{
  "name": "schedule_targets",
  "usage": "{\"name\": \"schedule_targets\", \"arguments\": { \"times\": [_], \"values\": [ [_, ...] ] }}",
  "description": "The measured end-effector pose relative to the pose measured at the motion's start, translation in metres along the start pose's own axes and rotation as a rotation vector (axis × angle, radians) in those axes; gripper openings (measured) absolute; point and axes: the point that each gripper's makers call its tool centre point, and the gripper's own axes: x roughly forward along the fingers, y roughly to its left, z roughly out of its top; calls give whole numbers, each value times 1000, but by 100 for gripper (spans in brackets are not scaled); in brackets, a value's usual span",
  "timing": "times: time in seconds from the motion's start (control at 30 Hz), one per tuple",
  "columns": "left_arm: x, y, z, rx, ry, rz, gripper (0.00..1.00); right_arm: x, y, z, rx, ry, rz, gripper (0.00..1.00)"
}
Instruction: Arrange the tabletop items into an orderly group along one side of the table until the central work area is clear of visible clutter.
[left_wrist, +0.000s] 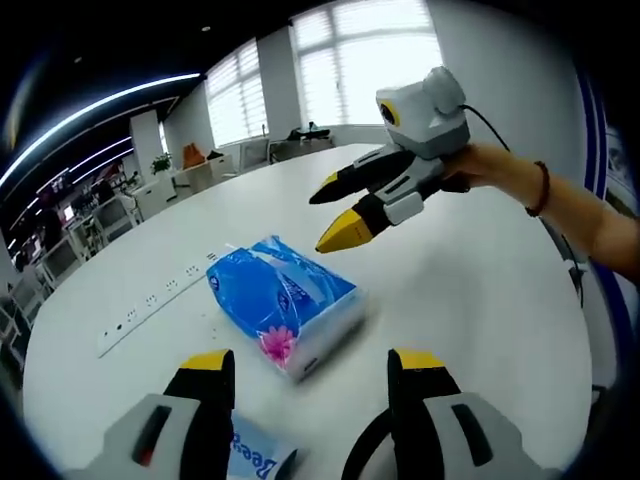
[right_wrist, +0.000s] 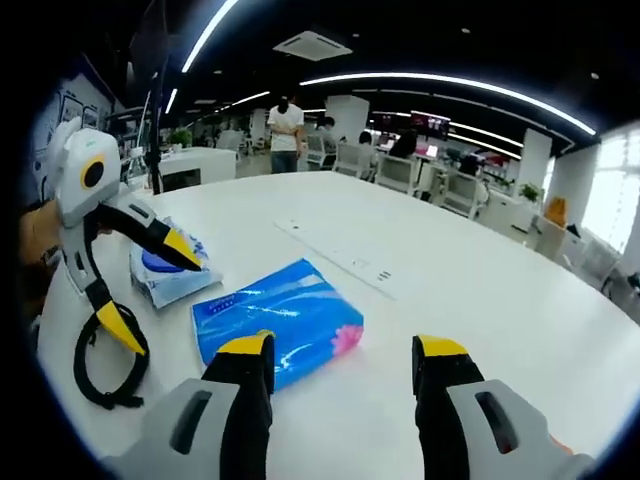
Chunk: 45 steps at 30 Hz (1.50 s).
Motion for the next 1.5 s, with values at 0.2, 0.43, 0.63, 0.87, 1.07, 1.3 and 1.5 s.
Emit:
{"name": "schedule_targets", "arguments": {
  "times": [0.2,0.43,0.63,0.87,1.07,1.3,1.5],
  "values": [
    [-1,-2,2,18,-2,-7,61,9,-12,2,-1,-15,26,52],
    [0,-2,2,27,1,-12,61,19,-19,-1,7,-38,55,47],
    [3,0,3,38,-2,-19,61,27,-22,2,-3,-60,66,44],
    [6,7,0,22,2,-16,61,34,-18,1,-19,-62,112,39],
    [9,8,3,8,-17,-25,53,39,-18,-1,9,-76,156,37],
    [17,6,0,37,-6,-30,53,46,-23,-7,20,-99,182,32],
    [21,5,-2,60,9,-37,48,49,-25,-10,13,-118,194,22]
  ]
}}
